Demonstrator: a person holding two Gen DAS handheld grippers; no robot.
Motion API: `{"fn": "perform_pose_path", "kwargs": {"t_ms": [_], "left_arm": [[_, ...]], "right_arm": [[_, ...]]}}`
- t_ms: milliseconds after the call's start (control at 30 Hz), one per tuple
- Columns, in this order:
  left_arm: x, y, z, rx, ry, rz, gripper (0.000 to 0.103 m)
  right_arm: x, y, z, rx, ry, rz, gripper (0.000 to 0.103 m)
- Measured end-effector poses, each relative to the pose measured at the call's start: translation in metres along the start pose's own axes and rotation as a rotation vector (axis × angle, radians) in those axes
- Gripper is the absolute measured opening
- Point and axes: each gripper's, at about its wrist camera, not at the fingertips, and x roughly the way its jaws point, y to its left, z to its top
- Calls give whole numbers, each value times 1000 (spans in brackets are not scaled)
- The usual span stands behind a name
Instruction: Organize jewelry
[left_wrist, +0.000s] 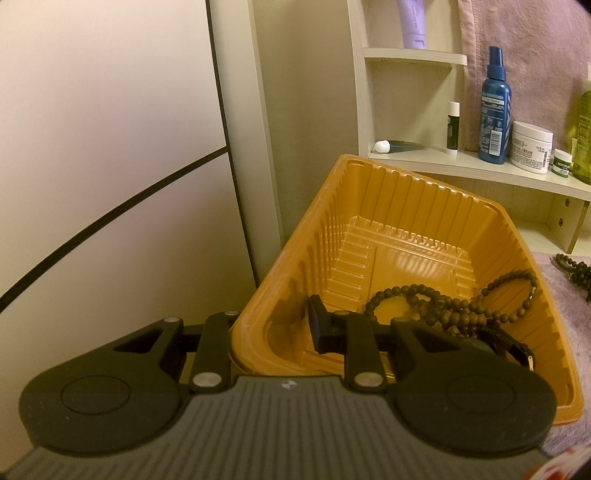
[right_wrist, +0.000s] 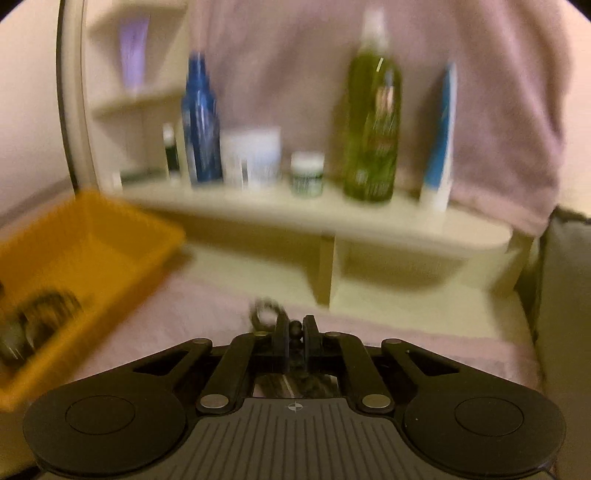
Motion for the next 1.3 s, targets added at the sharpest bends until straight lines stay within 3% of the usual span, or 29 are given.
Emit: {"fn": "perform_pose_path", "kwargs": {"t_ms": [300,700,1300], "left_arm": [[0,0,-1,-1,-2,-1,22],[-4,1,-1,-2,-9,-4,22],[-7,2,0,-5,-10,-7,22]], "right_arm": [[-77,10,53,57,-209,63,7],[-150,40,98,36,-414,166,7],[-184,69,151,14,-563,245,7]]}}
